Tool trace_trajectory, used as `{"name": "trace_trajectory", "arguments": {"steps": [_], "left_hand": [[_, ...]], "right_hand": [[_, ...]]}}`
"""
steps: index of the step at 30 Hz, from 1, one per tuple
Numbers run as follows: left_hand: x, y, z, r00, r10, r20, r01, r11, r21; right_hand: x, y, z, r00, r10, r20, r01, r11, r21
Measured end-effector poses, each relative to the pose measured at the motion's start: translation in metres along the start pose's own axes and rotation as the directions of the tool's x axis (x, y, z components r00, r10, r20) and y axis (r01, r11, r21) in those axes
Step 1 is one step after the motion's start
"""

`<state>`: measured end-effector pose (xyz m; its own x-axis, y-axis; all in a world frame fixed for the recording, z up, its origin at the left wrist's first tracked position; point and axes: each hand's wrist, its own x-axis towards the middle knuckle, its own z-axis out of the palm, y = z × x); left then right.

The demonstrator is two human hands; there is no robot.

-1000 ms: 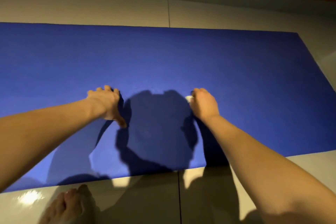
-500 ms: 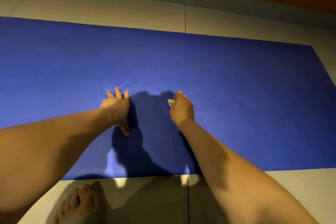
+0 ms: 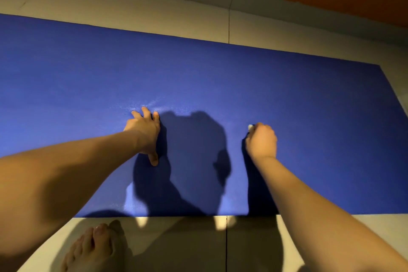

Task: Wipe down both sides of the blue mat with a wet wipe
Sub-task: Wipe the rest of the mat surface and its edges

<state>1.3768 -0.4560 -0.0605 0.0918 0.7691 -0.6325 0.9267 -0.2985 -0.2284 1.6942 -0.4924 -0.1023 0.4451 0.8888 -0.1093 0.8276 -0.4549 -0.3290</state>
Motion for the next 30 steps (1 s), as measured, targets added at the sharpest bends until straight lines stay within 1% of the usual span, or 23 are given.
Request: {"name": "trace_trajectory", "arguments": {"steps": [2, 4, 6, 7, 9, 10, 11, 14, 16, 17, 19, 21, 23, 26, 28, 29, 30], "left_hand": [[-0.001, 0.001, -0.001, 1.000, -0.008, 0.009, 0.008, 1.000, 0.004], [-0.001, 0.002, -0.002, 1.000, -0.016, 0.019, 0.016, 1.000, -0.002], [-0.001, 0.003, -0.003, 1.000, -0.018, 0.026, 0.018, 1.000, -0.016], [-0.001, 0.002, -0.003, 0.999, -0.018, 0.027, 0.018, 1.000, -0.016], [-0.001, 0.001, -0.003, 1.000, -0.015, 0.025, 0.015, 1.000, -0.015], [-0.001, 0.001, -0.003, 1.000, -0.015, 0.024, 0.015, 1.000, -0.014], [-0.001, 0.001, -0.003, 1.000, -0.014, 0.025, 0.014, 1.000, -0.012], [0.000, 0.002, -0.002, 1.000, -0.012, 0.020, 0.012, 1.000, -0.014], [0.000, 0.002, -0.001, 1.000, -0.016, 0.011, 0.016, 1.000, -0.010], [0.000, 0.002, -0.001, 1.000, -0.019, 0.007, 0.019, 1.000, -0.008], [0.001, 0.002, 0.000, 1.000, -0.018, 0.002, 0.018, 1.000, -0.008], [0.002, 0.003, 0.001, 1.000, -0.022, 0.003, 0.022, 1.000, -0.014], [0.002, 0.003, 0.001, 1.000, -0.028, 0.004, 0.028, 1.000, -0.009], [0.002, 0.004, 0.000, 1.000, -0.028, 0.009, 0.028, 1.000, -0.004], [0.002, 0.004, -0.001, 1.000, -0.026, 0.012, 0.026, 1.000, -0.002], [0.002, 0.004, 0.000, 1.000, -0.028, 0.011, 0.028, 1.000, -0.002], [0.002, 0.003, 0.000, 0.999, -0.030, 0.011, 0.030, 1.000, -0.001]], "right_hand": [[-0.023, -0.026, 0.012, 0.994, -0.107, 0.019, 0.106, 0.994, 0.038], [-0.040, -0.040, 0.023, 0.975, -0.209, 0.081, 0.201, 0.975, 0.096], [-0.050, -0.042, 0.025, 0.948, -0.280, 0.150, 0.260, 0.956, 0.135], [-0.050, -0.039, 0.023, 0.937, -0.307, 0.168, 0.288, 0.949, 0.125], [-0.045, -0.025, 0.014, 0.922, -0.351, 0.166, 0.348, 0.936, 0.050], [-0.042, -0.015, 0.008, 0.930, -0.339, 0.143, 0.342, 0.940, 0.002], [-0.037, -0.002, 0.002, 0.949, -0.296, 0.105, 0.302, 0.953, -0.041], [-0.024, 0.040, -0.013, 0.992, -0.121, -0.021, 0.118, 0.986, -0.116], [-0.022, 0.050, -0.015, 0.999, 0.008, -0.051, -0.013, 0.995, -0.097], [-0.022, 0.046, -0.013, 0.997, 0.049, -0.064, -0.053, 0.996, -0.075], [-0.028, 0.028, -0.004, 0.995, 0.072, -0.076, -0.073, 0.997, -0.019], [-0.042, 0.003, 0.010, 0.998, 0.014, -0.060, -0.011, 0.999, 0.047], [-0.058, -0.021, 0.024, 0.996, -0.085, -0.018, 0.086, 0.991, 0.106], [-0.074, -0.038, 0.030, 0.969, -0.237, 0.068, 0.224, 0.961, 0.161], [-0.074, -0.031, 0.022, 0.936, -0.328, 0.129, 0.313, 0.942, 0.125], [-0.070, -0.021, 0.017, 0.929, -0.344, 0.140, 0.335, 0.939, 0.082], [-0.065, -0.008, 0.010, 0.937, -0.325, 0.130, 0.322, 0.946, 0.047]]}}
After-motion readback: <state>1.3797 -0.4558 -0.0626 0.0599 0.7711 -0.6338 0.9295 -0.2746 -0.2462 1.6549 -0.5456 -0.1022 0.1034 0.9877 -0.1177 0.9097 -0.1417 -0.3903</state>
